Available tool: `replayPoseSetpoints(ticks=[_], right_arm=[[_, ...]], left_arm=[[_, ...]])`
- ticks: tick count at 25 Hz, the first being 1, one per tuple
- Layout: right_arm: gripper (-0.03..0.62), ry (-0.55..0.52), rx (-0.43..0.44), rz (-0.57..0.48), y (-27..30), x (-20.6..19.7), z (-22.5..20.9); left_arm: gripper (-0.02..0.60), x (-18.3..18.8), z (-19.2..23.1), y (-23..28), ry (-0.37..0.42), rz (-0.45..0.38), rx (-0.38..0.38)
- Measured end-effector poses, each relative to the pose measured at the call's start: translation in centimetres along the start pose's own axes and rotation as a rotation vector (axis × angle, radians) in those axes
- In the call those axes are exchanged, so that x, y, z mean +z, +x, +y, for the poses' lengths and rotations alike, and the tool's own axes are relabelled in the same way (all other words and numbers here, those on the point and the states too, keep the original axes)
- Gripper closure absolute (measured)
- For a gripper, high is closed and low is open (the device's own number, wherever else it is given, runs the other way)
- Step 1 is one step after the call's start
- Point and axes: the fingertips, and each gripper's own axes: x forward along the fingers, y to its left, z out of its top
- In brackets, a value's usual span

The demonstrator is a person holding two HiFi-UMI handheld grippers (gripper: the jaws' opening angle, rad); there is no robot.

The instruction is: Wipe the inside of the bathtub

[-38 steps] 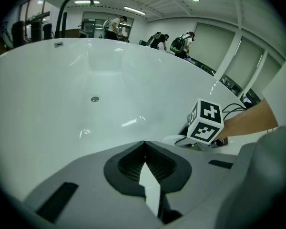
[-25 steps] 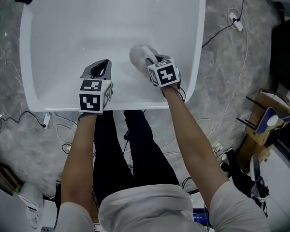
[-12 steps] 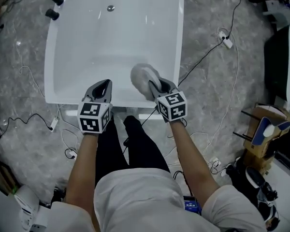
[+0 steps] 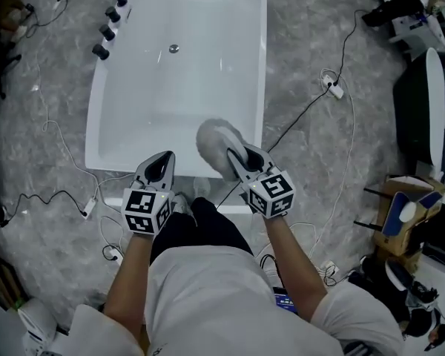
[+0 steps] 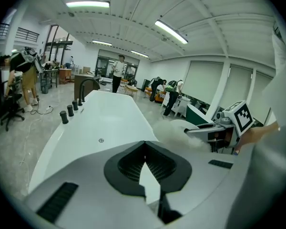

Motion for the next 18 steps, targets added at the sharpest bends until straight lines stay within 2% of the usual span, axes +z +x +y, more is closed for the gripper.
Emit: replayPoseSetpoints(ticks=[9,13,18], right_arm=[[0.497,-0.017,-0.009,-0.168,-5.3,6.4,5.9],[0.497,-0.040,-0.039,-0.193,-7.3,7.0,8.5],[0.497,-0.063,-0.051,-0.237,-10.6,6.9,13.0]], left_arm=[[0.569,4.6,-1.3,-7.8,0.046,-0.145,-0.043],[0.569,5.9,-1.7,-11.4,0.079,-0.205,-0.062],[0.569,5.7,-2.4,-15.7,0.111,-0.258,-0.096]])
